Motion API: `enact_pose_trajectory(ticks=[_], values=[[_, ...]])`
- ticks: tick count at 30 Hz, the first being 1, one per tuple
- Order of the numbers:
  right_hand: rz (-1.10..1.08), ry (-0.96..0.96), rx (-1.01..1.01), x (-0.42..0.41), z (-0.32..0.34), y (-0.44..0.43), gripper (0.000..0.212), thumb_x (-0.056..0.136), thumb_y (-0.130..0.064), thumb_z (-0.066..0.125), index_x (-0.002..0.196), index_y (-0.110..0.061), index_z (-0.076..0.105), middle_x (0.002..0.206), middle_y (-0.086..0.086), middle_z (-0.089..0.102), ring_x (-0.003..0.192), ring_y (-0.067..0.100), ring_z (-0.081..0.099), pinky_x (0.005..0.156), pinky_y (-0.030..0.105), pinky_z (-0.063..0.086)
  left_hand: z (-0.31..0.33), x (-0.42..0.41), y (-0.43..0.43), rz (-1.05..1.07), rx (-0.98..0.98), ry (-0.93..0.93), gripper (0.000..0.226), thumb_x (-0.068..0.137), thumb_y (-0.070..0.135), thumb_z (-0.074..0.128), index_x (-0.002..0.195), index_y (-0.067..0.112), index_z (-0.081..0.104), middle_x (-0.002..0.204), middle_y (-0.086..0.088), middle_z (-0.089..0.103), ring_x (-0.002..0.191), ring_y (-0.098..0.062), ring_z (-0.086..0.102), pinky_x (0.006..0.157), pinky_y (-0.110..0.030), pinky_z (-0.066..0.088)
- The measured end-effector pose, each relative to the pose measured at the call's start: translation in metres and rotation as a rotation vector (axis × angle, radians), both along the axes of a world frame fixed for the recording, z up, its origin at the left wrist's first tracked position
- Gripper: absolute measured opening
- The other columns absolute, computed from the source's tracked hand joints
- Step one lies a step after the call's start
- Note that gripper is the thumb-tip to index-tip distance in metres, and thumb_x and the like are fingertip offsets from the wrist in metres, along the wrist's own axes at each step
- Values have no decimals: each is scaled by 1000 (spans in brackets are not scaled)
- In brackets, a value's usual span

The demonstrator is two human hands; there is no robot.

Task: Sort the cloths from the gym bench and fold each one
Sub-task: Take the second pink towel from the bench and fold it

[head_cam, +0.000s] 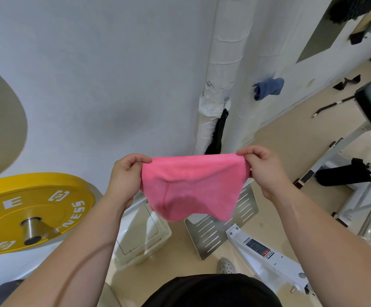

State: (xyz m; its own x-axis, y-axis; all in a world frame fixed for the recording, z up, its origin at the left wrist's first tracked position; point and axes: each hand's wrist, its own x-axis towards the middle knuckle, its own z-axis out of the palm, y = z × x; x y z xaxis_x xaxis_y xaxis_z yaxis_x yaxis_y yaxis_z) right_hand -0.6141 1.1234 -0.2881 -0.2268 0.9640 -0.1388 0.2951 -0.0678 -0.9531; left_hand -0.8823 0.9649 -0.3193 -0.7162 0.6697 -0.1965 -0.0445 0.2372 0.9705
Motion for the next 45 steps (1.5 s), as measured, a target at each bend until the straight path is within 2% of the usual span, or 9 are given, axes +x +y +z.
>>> enact_pose_trajectory(ticks=[4, 8, 13, 19, 22, 27, 33, 41, 45], values=[[-32, -106, 115, -18, -4, -15, 34, 86, -6, 53, 81, -32, 73, 84, -7, 73, 75, 10, 64, 77, 36, 54, 8, 20, 3, 20, -24, 24, 38, 91, -4, 42, 82, 13, 75, 78, -9, 68, 63, -27, 55, 60, -39, 49], [248, -96, 68, -43, -1, -41, 39, 78, -21, 45, 94, -32, 79, 100, -9, 77, 101, 15, 71, 93, 46, 57, 19, 48, 2, -80, -3, 105, 36, 88, 0, 49, 84, 20, 78, 86, -1, 77, 74, -16, 65, 69, -30, 52], [477, -130, 227, -58, 10, -61, 33, 84, -4, 58, 96, -28, 77, 70, 5, 67, 64, 21, 63, 64, 33, 56, 34, 69, -1, -216, 118, 79, 32, 94, -4, 51, 92, 18, 74, 71, 18, 71, 64, 0, 60, 61, -13, 45], [545, -121, 354, -59, 15, -55, 9, 77, -18, 83, 84, -16, 78, 90, -9, 53, 82, 2, 53, 75, 15, 42, 34, 70, -4, -314, 129, -106, 28, 100, 5, 56, 111, 30, 58, 91, -2, 78, 79, -16, 68, 75, -32, 52], [572, -148, 415, -58, 16, -56, 11, 76, -29, 78, 79, -19, 73, 87, -9, 62, 91, 10, 57, 83, 24, 45, 34, 71, -3, -314, 77, -102, 18, 99, 3, 56, 103, 17, 65, 85, -1, 78, 75, -12, 67, 71, -29, 50], [645, -191, 331, -58, 18, -58, 15, 80, -26, 83, 75, -35, 71, 73, -4, 68, 70, 11, 59, 70, 33, 49, 34, 64, -4, -326, 47, -140, 17, 98, 4, 57, 94, 14, 71, 79, -10, 76, 71, -30, 60, 70, -45, 48], [560, -154, 347, -60, 18, -56, 22, 71, -23, 90, 70, -28, 69, 60, -19, 61, 59, -1, 54, 59, 17, 41, 42, 67, -6, -437, 38, -96, 23, 97, -2, 55, 92, 14, 72, 73, -1, 73, 68, -12, 61, 77, -37, 47], [515, -143, 430, -60, 24, -59, 45, 70, -35, 90, 68, -17, 49, 63, 8, 54, 56, 32, 59, 51, 37, 43, 45, 64, -9, -520, 115, -142, 11, 87, 14, 76, 95, 7, 74, 89, -12, 78, 83, -19, 71, 76, -26, 52], [593, -162, 425, -56, 22, -55, 36, 76, -29, 85, 76, -16, 51, 70, 4, 58, 65, 26, 56, 60, 37, 45, 39, 58, -7, -519, 87, -142, 7, 86, 19, 76, 92, 17, 78, 94, -26, 75, 84, -43, 67, 82, -47, 43]])
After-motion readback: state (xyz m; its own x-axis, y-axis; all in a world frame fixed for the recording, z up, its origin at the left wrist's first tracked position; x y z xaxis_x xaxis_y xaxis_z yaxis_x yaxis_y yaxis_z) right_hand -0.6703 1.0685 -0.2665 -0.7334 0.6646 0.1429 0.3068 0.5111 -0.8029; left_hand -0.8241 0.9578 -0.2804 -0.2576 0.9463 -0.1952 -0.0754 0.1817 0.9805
